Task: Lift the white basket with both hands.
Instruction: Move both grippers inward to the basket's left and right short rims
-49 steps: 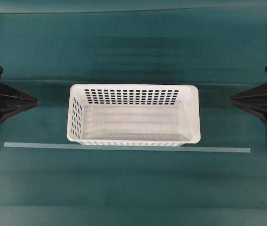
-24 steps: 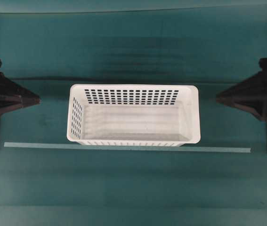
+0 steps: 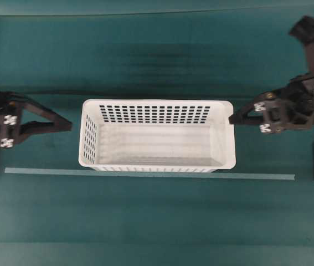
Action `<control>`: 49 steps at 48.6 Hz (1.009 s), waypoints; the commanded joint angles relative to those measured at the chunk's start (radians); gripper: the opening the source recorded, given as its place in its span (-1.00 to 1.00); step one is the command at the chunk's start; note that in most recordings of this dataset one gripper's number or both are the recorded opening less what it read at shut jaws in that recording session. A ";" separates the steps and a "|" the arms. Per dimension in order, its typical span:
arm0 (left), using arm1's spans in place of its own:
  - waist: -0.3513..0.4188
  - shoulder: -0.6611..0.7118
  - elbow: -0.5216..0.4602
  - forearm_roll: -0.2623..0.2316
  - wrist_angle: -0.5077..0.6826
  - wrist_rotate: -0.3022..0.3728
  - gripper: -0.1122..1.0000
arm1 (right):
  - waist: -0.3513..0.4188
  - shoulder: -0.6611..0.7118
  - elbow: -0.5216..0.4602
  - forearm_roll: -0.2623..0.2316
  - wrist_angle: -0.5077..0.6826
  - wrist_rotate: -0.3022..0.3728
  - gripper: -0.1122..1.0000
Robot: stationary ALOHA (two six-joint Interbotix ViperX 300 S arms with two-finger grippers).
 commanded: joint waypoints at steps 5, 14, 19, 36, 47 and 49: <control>0.003 0.074 -0.083 0.003 0.149 -0.117 -0.84 | -0.021 0.095 -0.083 -0.014 0.258 0.143 -0.80; 0.020 0.133 -0.120 0.014 0.437 -0.268 -0.84 | -0.021 0.170 -0.156 -0.087 0.494 0.272 -0.80; 0.043 0.166 -0.138 0.014 0.565 -0.281 -0.84 | -0.023 0.213 -0.192 -0.106 0.577 0.287 -0.80; 0.071 0.236 -0.175 0.015 0.611 -0.267 -0.84 | -0.018 0.321 -0.258 -0.124 0.572 0.241 -0.80; 0.069 0.264 -0.199 0.015 0.607 -0.259 -0.84 | -0.018 0.319 -0.250 -0.124 0.477 0.204 -0.77; 0.067 0.267 -0.201 0.015 0.603 -0.253 -0.84 | -0.021 0.319 -0.247 -0.126 0.465 0.202 -0.74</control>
